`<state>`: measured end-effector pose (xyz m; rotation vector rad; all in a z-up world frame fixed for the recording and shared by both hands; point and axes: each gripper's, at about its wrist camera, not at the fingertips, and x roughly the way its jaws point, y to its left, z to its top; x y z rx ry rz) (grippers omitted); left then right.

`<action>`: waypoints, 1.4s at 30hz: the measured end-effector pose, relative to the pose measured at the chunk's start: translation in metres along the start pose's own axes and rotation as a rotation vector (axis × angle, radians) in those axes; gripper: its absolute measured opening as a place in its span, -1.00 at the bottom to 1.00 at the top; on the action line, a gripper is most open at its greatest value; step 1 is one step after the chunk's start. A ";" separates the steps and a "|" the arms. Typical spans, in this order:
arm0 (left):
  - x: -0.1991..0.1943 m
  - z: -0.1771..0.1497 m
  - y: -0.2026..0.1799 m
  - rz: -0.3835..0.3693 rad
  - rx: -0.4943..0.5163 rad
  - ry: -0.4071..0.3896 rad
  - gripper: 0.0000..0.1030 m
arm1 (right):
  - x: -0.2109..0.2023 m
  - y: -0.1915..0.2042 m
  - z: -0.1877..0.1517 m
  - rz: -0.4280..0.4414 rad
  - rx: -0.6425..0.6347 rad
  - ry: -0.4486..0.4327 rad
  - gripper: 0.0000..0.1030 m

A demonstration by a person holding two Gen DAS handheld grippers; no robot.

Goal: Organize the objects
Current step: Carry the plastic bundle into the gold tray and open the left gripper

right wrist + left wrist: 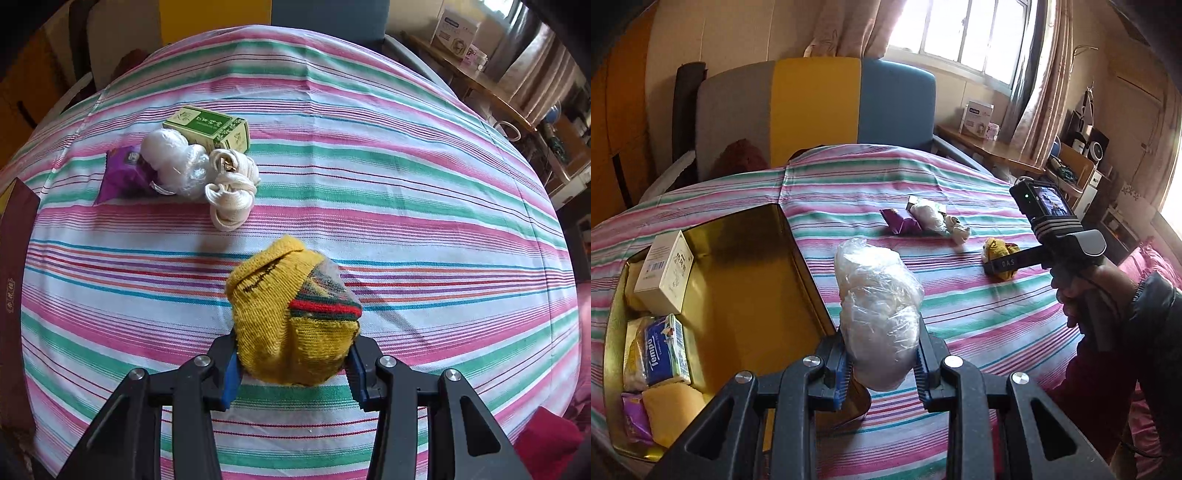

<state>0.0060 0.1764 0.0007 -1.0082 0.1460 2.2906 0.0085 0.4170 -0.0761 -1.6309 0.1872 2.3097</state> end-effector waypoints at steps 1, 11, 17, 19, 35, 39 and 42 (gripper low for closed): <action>0.000 -0.001 0.001 -0.002 -0.003 0.000 -0.46 | -0.001 0.000 -0.001 0.000 0.000 -0.001 -0.09; -0.009 0.009 0.074 0.038 -0.177 0.011 -0.46 | -0.004 0.006 -0.004 -0.025 -0.026 -0.004 -0.10; 0.018 0.015 0.130 0.076 -0.284 0.102 -0.46 | -0.004 0.007 -0.004 -0.026 -0.028 -0.004 -0.10; 0.032 0.023 0.137 0.089 -0.278 0.117 -0.46 | -0.004 0.007 -0.005 -0.022 -0.027 -0.004 -0.10; 0.123 0.071 0.204 0.275 -0.272 0.206 -0.18 | -0.003 0.001 -0.001 0.005 -0.017 -0.004 -0.09; 0.105 0.072 0.207 0.262 -0.297 0.179 -0.10 | -0.004 0.003 -0.001 0.006 -0.015 -0.004 -0.08; 0.074 0.070 0.207 0.262 -0.312 0.127 -0.10 | -0.004 0.002 -0.002 0.008 -0.011 -0.004 -0.07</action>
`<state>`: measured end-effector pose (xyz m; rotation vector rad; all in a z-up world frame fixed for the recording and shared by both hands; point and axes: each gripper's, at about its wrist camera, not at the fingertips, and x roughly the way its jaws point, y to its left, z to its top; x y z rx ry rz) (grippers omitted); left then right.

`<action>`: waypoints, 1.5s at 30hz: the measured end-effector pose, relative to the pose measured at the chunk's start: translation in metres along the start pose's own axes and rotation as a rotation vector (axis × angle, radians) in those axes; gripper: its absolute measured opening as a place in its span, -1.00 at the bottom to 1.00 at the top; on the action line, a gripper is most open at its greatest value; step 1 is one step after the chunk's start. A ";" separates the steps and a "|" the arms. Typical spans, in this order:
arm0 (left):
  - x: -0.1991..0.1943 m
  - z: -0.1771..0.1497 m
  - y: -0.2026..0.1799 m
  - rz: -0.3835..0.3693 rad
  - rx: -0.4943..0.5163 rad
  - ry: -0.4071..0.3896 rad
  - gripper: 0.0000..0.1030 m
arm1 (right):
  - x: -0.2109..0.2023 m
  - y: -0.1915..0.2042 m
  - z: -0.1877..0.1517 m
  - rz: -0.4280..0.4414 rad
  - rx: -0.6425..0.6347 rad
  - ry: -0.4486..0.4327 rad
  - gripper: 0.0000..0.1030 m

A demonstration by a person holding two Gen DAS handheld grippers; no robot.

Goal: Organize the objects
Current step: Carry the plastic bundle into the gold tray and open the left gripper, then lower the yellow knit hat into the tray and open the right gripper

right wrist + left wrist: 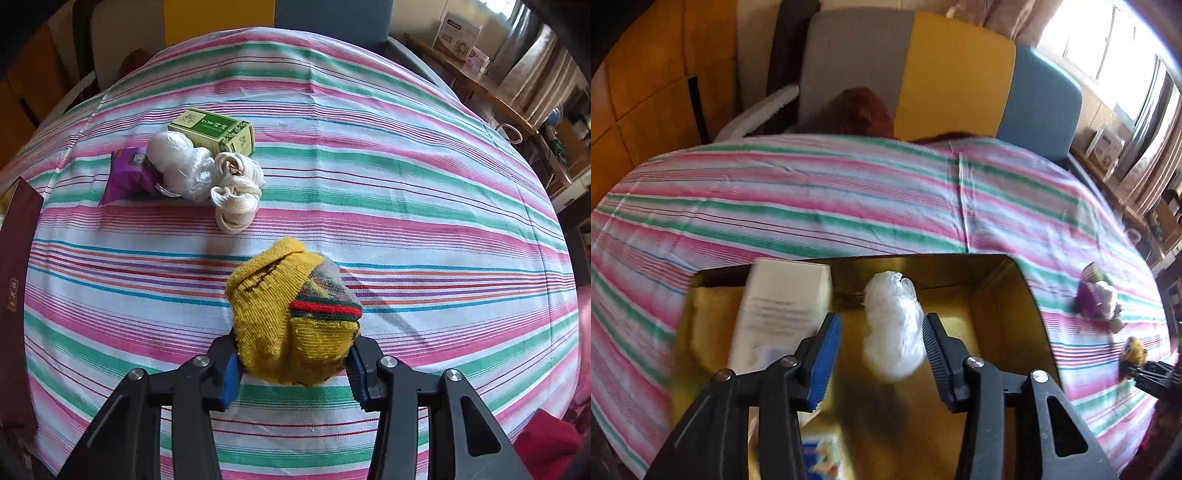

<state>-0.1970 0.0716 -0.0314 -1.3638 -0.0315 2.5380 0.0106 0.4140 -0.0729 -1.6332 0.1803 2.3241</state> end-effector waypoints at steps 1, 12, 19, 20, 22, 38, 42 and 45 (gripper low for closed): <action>-0.009 -0.002 0.002 0.005 -0.004 -0.015 -0.10 | 0.000 0.000 0.000 0.001 0.000 0.000 -0.07; -0.092 -0.098 -0.006 0.042 0.096 -0.136 -0.09 | 0.000 0.004 0.000 -0.026 -0.030 -0.007 -0.10; -0.105 -0.125 -0.006 0.042 0.121 -0.161 -0.09 | 0.000 0.011 -0.002 -0.067 -0.070 -0.022 -0.07; -0.106 -0.126 -0.004 0.038 0.115 -0.156 -0.09 | 0.000 0.013 -0.002 -0.077 -0.079 -0.025 -0.07; -0.109 -0.128 0.000 0.027 0.095 -0.158 -0.09 | -0.001 0.017 -0.003 -0.092 -0.100 -0.031 -0.09; -0.114 -0.130 0.026 0.013 0.047 -0.155 -0.09 | -0.112 0.168 0.006 0.269 -0.296 -0.252 -0.12; -0.116 -0.128 0.048 0.030 -0.018 -0.156 -0.09 | -0.122 0.244 0.002 0.381 -0.411 -0.247 -0.09; -0.114 -0.127 0.063 0.054 -0.058 -0.153 -0.09 | -0.105 0.294 -0.001 0.420 -0.464 -0.201 -0.08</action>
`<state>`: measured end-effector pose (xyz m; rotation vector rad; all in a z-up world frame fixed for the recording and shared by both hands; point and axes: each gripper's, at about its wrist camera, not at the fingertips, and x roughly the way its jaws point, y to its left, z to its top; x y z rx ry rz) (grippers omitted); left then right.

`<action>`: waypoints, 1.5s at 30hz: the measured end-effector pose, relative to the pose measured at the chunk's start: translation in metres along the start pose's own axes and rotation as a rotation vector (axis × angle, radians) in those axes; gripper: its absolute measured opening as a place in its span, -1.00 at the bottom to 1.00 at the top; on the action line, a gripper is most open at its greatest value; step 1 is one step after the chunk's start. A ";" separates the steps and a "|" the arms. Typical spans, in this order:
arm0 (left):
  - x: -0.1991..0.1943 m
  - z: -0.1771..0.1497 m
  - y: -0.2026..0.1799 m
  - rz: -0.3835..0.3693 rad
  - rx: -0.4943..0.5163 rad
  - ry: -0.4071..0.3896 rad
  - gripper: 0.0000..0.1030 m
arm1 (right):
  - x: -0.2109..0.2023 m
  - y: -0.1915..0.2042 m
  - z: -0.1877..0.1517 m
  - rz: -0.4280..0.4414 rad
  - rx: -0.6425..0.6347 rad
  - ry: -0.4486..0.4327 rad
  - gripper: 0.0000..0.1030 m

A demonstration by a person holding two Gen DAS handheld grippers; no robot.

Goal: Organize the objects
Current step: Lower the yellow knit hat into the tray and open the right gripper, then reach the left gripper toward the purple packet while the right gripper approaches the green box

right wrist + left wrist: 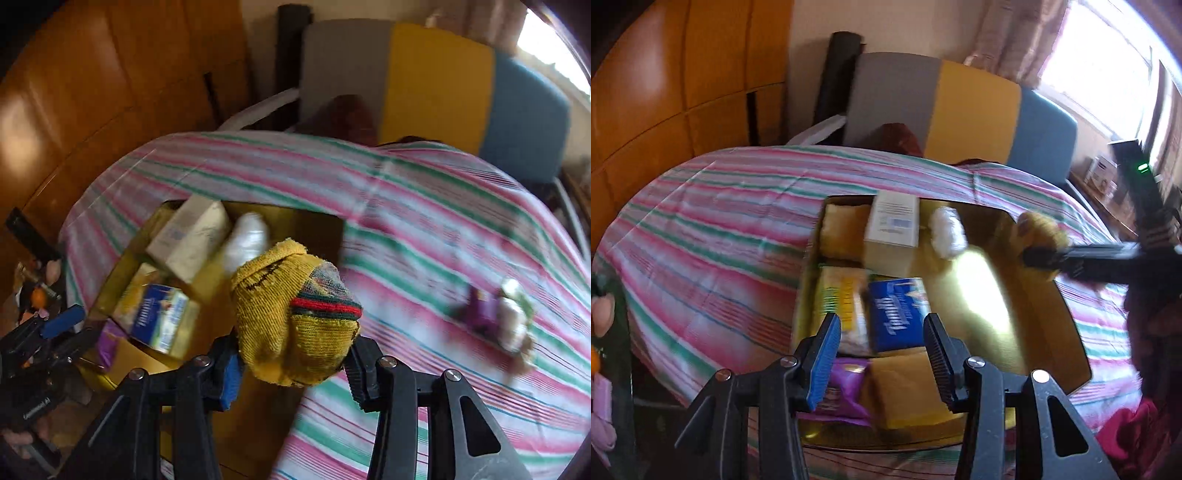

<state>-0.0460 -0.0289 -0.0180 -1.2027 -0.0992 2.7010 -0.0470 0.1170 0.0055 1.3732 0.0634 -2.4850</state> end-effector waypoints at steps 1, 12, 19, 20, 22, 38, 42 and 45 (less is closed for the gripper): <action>0.001 0.001 0.005 0.008 -0.015 0.002 -0.09 | 0.015 0.011 0.004 0.013 -0.006 0.021 -0.08; 0.012 -0.001 0.017 0.004 -0.044 0.037 -0.09 | 0.097 0.049 0.021 0.116 0.056 0.112 0.31; 0.007 -0.001 0.010 0.005 -0.020 0.026 -0.09 | 0.060 0.023 0.016 0.173 0.149 0.026 0.56; 0.007 -0.001 0.008 0.004 -0.013 0.025 -0.09 | 0.054 0.020 0.014 0.165 0.153 0.014 0.58; 0.007 -0.002 0.004 0.004 0.001 0.026 -0.09 | 0.041 0.013 0.009 0.142 0.151 -0.006 0.62; -0.005 -0.004 -0.043 -0.014 0.116 0.021 -0.08 | -0.062 -0.155 -0.063 -0.221 0.275 -0.067 0.75; -0.006 -0.002 -0.063 -0.008 0.167 0.019 -0.08 | -0.074 -0.208 -0.084 -0.345 0.351 -0.074 0.75; -0.006 0.000 -0.081 -0.010 0.208 0.014 -0.08 | -0.076 -0.246 -0.104 -0.411 0.446 -0.087 0.75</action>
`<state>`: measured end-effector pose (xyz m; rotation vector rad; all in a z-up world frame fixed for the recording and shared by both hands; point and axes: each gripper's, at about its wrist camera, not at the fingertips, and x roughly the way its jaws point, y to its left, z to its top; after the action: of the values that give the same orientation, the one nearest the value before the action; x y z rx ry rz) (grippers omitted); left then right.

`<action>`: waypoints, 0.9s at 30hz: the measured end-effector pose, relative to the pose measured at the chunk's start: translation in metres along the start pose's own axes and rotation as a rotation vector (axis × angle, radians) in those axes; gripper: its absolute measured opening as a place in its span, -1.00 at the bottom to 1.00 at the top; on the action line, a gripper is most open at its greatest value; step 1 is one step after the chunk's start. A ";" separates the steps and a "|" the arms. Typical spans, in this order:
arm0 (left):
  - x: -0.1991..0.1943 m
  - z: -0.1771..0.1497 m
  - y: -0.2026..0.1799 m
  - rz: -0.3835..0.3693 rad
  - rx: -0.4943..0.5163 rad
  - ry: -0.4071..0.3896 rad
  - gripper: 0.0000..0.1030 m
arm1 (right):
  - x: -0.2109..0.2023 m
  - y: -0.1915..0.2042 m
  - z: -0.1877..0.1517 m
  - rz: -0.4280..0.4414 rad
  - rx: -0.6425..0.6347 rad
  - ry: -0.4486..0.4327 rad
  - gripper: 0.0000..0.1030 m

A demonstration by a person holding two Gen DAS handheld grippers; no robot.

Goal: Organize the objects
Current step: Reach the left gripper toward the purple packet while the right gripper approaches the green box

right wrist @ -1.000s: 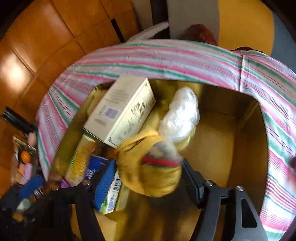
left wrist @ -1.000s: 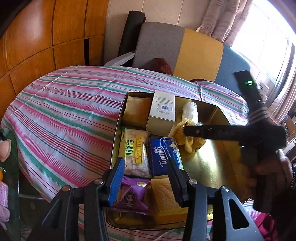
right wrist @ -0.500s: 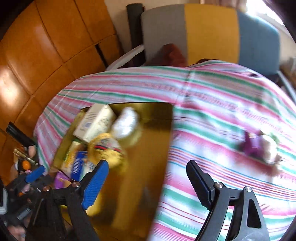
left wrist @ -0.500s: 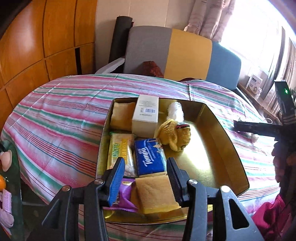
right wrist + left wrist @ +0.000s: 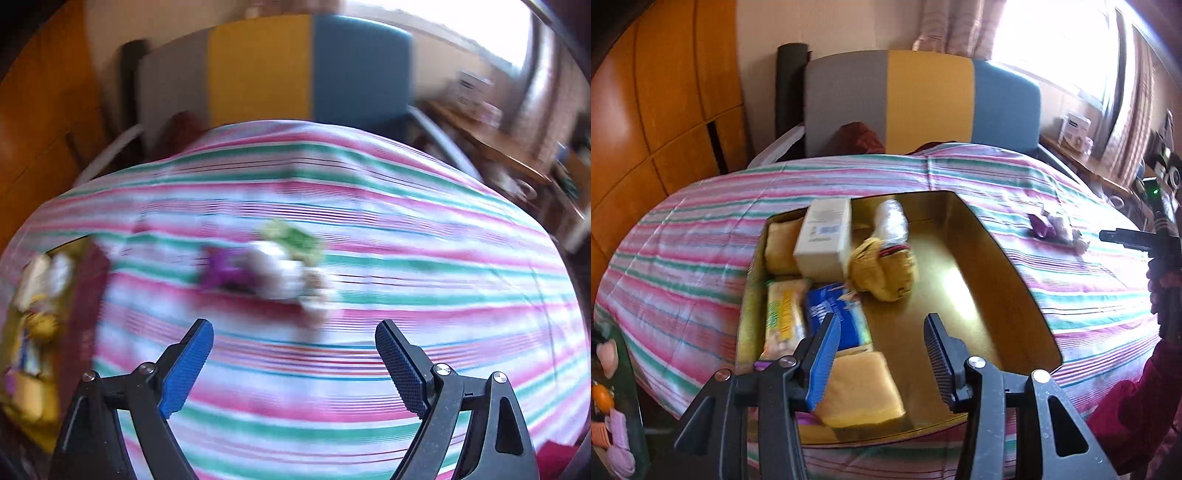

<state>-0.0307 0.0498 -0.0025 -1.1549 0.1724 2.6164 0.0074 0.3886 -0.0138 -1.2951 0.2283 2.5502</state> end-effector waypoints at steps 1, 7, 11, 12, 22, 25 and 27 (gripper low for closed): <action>0.000 0.002 -0.007 -0.001 0.015 -0.002 -0.08 | 0.007 -0.013 -0.003 -0.022 0.050 0.008 0.75; 0.004 0.016 -0.048 -0.023 0.098 -0.011 -0.08 | 0.016 -0.051 0.001 -0.075 0.207 0.053 0.74; 0.011 0.022 -0.076 -0.050 0.145 0.002 -0.08 | 0.016 -0.063 -0.001 -0.057 0.269 0.074 0.75; 0.012 0.022 -0.083 -0.064 0.164 0.004 -0.08 | 0.015 -0.067 -0.002 -0.053 0.287 0.073 0.76; 0.029 0.029 -0.134 -0.168 0.222 0.068 -0.08 | 0.010 -0.079 -0.006 -0.045 0.364 0.072 0.83; 0.036 0.038 -0.146 -0.197 0.217 0.079 -0.08 | 0.007 -0.082 -0.006 -0.037 0.379 0.065 0.84; 0.043 0.043 -0.155 -0.199 0.226 0.083 -0.08 | 0.007 -0.083 -0.006 -0.031 0.386 0.063 0.85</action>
<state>-0.0432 0.2162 -0.0050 -1.1389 0.3424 2.3109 0.0340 0.4676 -0.0240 -1.2139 0.6705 2.2908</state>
